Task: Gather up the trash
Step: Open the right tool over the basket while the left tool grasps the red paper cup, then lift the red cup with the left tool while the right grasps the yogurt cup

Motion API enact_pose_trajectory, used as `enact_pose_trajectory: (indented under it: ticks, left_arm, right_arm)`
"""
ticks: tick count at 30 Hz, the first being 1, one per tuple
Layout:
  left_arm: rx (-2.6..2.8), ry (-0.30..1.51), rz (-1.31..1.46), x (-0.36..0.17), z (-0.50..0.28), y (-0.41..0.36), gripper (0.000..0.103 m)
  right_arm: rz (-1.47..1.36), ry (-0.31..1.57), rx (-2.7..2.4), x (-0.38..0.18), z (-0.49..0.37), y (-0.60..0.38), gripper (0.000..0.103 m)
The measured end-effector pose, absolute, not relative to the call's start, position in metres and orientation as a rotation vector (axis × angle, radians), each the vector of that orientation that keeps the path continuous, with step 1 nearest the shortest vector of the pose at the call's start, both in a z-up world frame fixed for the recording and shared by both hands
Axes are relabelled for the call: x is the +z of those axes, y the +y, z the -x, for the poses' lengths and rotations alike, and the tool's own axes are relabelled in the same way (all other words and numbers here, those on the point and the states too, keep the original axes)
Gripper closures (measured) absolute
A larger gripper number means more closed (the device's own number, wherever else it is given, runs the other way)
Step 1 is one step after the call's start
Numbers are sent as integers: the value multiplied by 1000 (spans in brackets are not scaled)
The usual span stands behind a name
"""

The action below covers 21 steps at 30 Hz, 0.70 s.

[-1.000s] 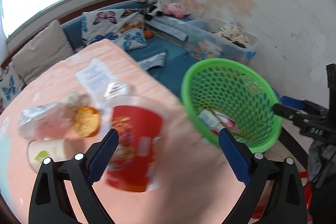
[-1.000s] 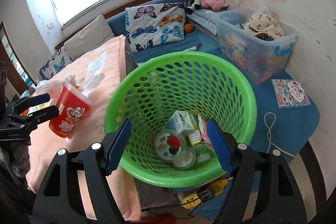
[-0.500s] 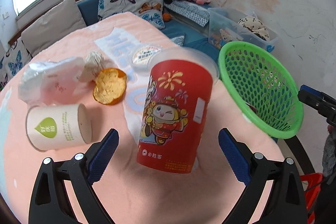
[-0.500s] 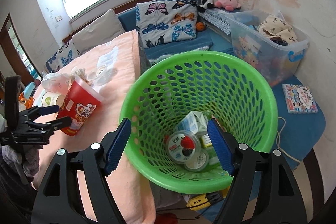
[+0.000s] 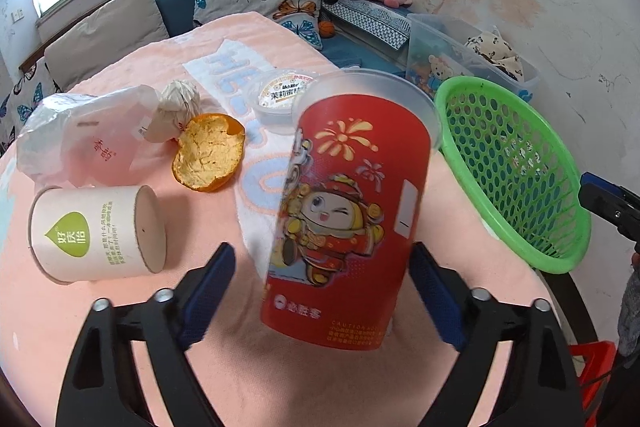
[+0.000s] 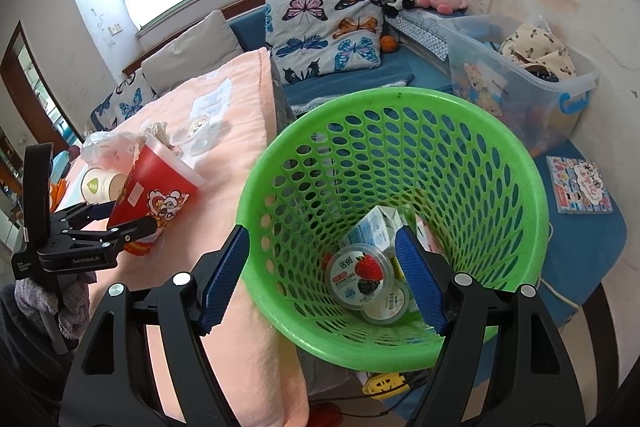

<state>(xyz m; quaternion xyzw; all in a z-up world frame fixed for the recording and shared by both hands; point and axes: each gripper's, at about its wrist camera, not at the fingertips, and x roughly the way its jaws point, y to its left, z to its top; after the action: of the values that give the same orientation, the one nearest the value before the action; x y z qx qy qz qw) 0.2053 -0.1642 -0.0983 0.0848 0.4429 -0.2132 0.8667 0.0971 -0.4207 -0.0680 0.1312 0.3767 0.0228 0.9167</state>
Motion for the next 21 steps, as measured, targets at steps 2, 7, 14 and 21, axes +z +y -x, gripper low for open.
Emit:
enact_pose_trajectory:
  ticks: [2, 7, 14, 21]
  left_arm:
    - [-446, 922, -175, -98, -205, -164, 28]
    - [-453, 908, -165, -94, -201, -162, 37]
    - [-467, 873, -156, -78, -190, -152, 38]
    - [-464, 836, -144, -60, -181, -137, 40]
  right_arm:
    - [-265, 775, 50, -68, -97, -419, 28]
    - [-261, 774, 59, -67, -98, -414, 28]
    - [-251, 772, 72, -65, -101, -407, 28]
    - [-239, 766, 95, -61, -105, -397, 28]
